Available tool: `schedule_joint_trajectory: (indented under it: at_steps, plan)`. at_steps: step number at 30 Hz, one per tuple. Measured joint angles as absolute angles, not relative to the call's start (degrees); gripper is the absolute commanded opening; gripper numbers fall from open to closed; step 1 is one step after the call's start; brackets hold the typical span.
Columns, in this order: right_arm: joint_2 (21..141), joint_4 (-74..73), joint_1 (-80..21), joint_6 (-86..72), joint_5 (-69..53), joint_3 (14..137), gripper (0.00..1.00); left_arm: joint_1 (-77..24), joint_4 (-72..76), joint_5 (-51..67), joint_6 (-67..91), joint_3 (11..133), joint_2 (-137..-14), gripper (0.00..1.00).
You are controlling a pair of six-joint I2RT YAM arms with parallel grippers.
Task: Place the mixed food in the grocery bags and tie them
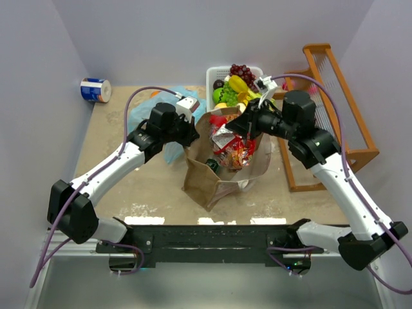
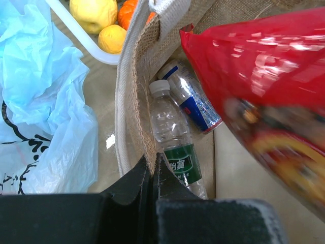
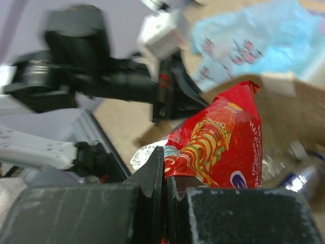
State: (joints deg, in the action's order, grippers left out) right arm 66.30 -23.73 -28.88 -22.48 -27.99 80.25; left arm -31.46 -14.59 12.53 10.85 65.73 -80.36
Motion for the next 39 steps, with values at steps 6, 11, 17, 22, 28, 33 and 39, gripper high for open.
schedule_joint_trajectory:
  at_steps: [6,11,17,22,28,33,39]
  plan:
    - [69.0,-32.6,-28.6,-18.9,-15.5,79.3,0.00,-31.5,-14.5,12.3,10.9,65.7,-80.4,0.00]
    - [70.5,-29.6,-31.6,-19.0,-10.8,74.1,0.00,-31.6,-14.4,12.0,10.9,65.7,-80.4,0.00]
    - [77.7,-18.5,-40.2,-24.8,-9.2,62.8,0.00,-31.6,-14.5,11.8,10.8,65.7,-80.4,0.00]
    - [83.9,-8.8,-45.2,-30.1,-4.8,58.2,0.00,-31.7,-14.5,11.8,10.8,65.7,-80.5,0.00]
    - [88.4,-3.4,-48.1,-33.5,-1.9,57.5,0.23,-31.6,-14.5,11.6,10.8,65.7,-80.5,0.00]
    - [84.6,-12.8,-48.2,-31.0,0.9,62.3,0.86,-31.7,-14.4,11.7,10.8,65.7,-80.5,0.00]
    - [76.1,-32.0,-47.9,-29.1,9.0,78.0,0.98,-31.7,-14.5,11.5,10.7,65.7,-80.4,0.00]
